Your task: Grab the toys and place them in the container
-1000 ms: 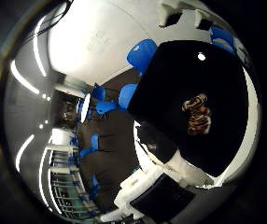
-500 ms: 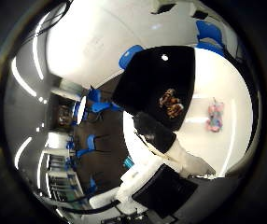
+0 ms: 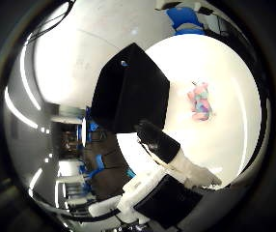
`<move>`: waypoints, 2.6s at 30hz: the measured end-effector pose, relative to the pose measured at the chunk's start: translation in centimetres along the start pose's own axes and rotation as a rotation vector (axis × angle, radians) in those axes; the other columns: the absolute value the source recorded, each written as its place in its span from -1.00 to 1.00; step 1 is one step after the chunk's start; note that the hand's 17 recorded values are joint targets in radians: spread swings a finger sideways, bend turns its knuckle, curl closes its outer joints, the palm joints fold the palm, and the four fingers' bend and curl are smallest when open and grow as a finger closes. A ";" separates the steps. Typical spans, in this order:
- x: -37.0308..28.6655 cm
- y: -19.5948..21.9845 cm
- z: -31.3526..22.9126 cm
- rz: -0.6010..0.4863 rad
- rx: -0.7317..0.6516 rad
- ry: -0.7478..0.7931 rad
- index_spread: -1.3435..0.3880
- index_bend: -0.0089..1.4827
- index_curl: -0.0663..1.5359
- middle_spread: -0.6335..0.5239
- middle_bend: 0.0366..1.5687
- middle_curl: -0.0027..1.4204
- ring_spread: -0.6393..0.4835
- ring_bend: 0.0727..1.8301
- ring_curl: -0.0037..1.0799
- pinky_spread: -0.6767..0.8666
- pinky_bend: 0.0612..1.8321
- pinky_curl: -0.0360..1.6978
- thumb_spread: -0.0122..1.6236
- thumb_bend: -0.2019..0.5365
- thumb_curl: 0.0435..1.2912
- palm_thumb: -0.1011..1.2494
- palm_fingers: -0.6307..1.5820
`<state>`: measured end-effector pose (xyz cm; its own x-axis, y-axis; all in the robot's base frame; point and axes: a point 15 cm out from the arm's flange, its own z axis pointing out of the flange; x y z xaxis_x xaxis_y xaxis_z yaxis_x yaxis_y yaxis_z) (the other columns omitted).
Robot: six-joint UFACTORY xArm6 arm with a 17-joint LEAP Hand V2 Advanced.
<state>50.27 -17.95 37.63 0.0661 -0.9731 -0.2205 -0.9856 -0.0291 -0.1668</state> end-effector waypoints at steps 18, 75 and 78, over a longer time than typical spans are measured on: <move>2.6 -4.2 14.3 0.111 -0.102 0.053 0.13 -0.78 -0.56 0.19 -0.76 -0.54 0.56 -0.55 -0.68 0.58 -0.36 -0.63 0.48 -0.51 -0.59 -0.15 -0.23; 0.2 1.5 4.1 0.131 -0.211 0.244 0.13 0.14 0.16 -0.20 0.65 0.02 -0.19 0.61 0.06 -0.43 0.54 -0.30 0.02 -0.50 0.05 0.64 0.61; 0.0 3.4 0.9 0.138 -0.210 0.244 0.13 0.13 0.20 -0.19 0.65 0.02 -0.19 0.61 0.07 -0.43 0.53 -0.27 0.03 -0.50 0.09 0.62 0.61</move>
<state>47.02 -17.81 36.21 -0.0846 -0.9963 0.0134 -0.9948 0.0852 0.0554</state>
